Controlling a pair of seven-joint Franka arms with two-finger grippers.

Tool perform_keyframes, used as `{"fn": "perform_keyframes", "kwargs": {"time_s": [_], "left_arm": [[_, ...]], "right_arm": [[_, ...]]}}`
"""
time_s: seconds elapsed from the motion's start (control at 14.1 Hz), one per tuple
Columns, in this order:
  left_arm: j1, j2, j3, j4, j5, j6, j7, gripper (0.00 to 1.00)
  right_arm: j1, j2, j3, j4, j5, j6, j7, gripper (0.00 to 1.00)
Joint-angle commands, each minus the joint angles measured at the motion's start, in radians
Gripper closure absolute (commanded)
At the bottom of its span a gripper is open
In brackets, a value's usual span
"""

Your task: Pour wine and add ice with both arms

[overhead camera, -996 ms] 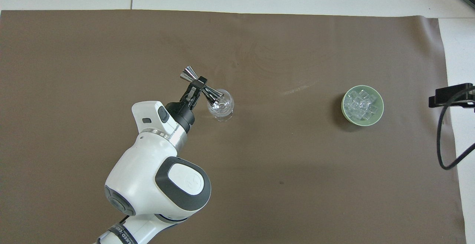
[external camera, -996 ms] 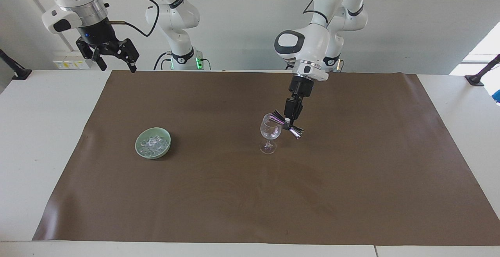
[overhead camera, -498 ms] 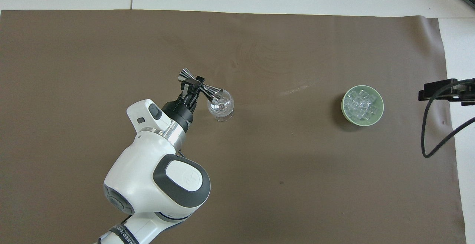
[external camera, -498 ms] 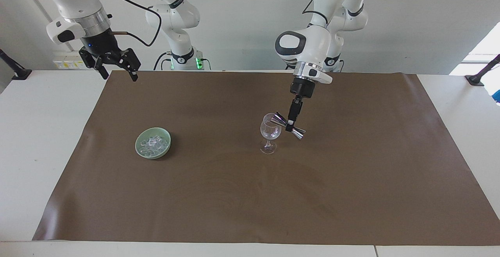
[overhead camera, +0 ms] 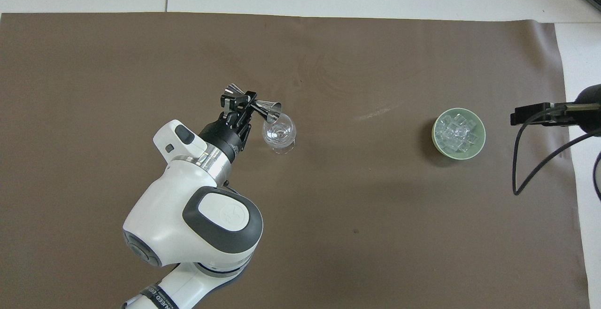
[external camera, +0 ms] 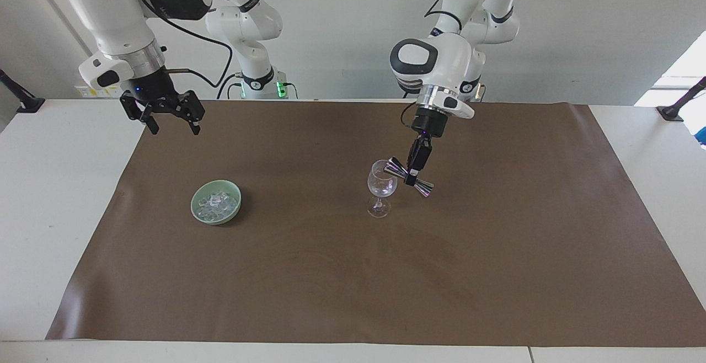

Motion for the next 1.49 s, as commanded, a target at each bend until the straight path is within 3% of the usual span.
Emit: {"fn": "perform_keyframes", "kwargs": {"time_s": [0.0, 0.28, 0.64, 0.85, 1.42], "left_arm": [[0.020, 0.004, 0.028, 0.021, -0.031, -0.070, -0.006, 1.00], [0.019, 0.007, 0.110, 0.019, -0.031, -0.184, -0.007, 1.00], [0.019, 0.007, 0.227, 0.009, -0.031, -0.340, -0.007, 1.00], [0.019, -0.007, 0.316, -0.011, -0.029, -0.440, -0.007, 1.00], [0.020, -0.096, 0.537, -0.097, -0.020, -0.730, -0.015, 1.00]], "right_arm": [[0.003, -0.010, -0.003, -0.079, 0.008, 0.093, -0.046, 0.00], [0.003, 0.025, 0.003, -0.135, 0.006, 0.156, -0.106, 0.00], [0.003, 0.154, 0.003, -0.174, 0.006, 0.279, -0.278, 0.00], [0.004, 0.213, 0.003, -0.186, -0.006, 0.357, -0.284, 0.00], [0.021, 0.230, 0.006, -0.324, -0.034, 0.550, -0.281, 0.00]]}}
